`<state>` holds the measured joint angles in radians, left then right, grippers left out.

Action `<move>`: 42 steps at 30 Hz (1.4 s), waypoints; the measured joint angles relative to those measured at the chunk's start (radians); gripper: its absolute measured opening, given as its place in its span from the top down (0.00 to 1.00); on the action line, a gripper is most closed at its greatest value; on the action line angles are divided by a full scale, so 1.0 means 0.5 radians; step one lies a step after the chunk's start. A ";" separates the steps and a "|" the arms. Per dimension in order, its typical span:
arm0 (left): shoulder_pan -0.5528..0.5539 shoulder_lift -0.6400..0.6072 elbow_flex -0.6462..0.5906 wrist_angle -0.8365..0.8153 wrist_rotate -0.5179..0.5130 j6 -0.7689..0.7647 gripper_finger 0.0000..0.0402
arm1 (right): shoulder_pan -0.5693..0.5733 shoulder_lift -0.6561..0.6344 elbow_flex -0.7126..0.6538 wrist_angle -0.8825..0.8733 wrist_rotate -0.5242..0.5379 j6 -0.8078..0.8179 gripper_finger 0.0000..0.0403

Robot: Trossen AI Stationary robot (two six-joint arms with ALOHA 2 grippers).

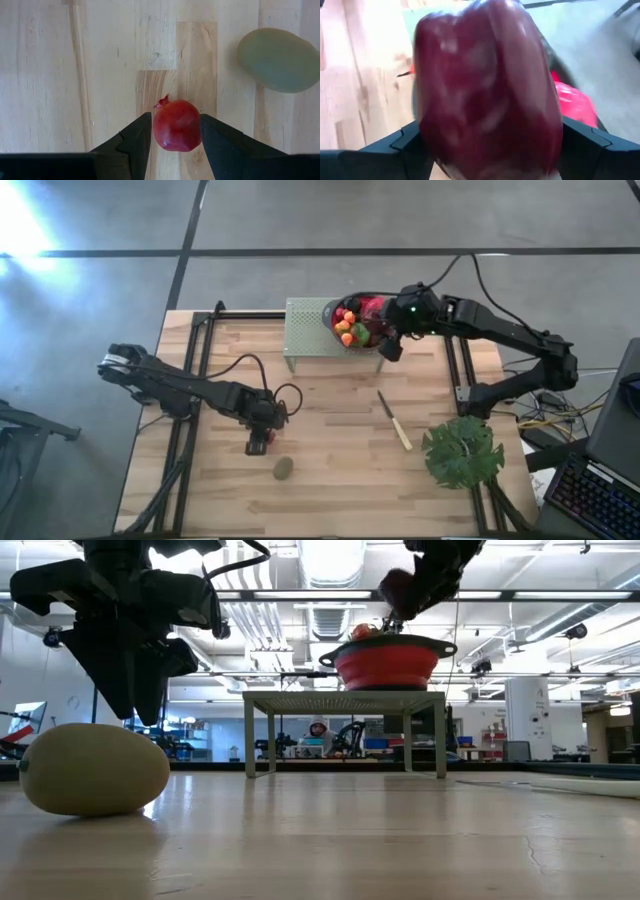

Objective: Pick & Place Fruit
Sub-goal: Put the dark red apple into the black strainer bowl on the shelf, then put the brown kiwi into the black strainer bowl on the shelf

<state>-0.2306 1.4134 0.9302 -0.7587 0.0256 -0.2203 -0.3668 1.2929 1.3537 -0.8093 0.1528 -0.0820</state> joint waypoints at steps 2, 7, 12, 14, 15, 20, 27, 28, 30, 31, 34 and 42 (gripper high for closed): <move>0.000 0.000 0.000 0.000 0.000 0.000 0.57 | 0.001 0.027 0.000 -0.005 -0.009 -0.002 0.22; 0.000 0.000 0.000 0.000 0.000 0.000 0.57 | -0.004 0.050 -0.001 -0.032 0.012 0.007 0.25; 0.000 0.000 0.000 0.000 0.000 0.000 0.57 | -0.009 0.046 -0.033 -0.047 0.013 0.008 0.30; 0.000 0.000 0.000 0.000 0.000 0.000 0.57 | -0.020 0.042 -0.050 -0.050 0.021 0.009 0.31; 0.000 0.000 0.000 0.000 0.000 0.000 0.57 | -0.026 0.039 -0.058 -0.053 0.026 0.009 0.32; 0.000 0.000 0.000 0.000 0.000 0.000 0.57 | -0.045 0.033 -0.069 -0.168 0.104 0.006 0.29; 0.000 0.000 0.000 0.000 0.000 0.000 0.57 | -0.059 0.018 -0.071 -0.257 0.116 -0.002 0.19; 0.000 0.000 0.000 0.000 0.000 0.000 0.57 | -0.059 0.018 -0.071 -0.265 0.111 -0.006 0.18; 0.000 0.000 0.000 0.000 0.000 0.000 0.57 | -0.057 0.018 -0.071 -0.265 0.104 -0.011 0.15; 0.000 0.000 0.000 0.000 0.000 0.000 0.57 | -0.057 0.017 -0.071 -0.266 0.103 -0.015 0.14; 0.000 0.000 0.000 0.000 0.000 0.000 0.57 | -0.060 0.007 -0.071 -0.269 0.104 -0.045 0.12; 0.000 0.000 0.000 0.001 0.000 0.000 0.57 | -0.057 -0.078 -0.054 -0.269 0.096 -0.085 0.13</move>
<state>-0.2306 1.4133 0.9302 -0.7582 0.0255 -0.2203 -0.3954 1.2539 1.3267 -0.9439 0.2008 -0.1243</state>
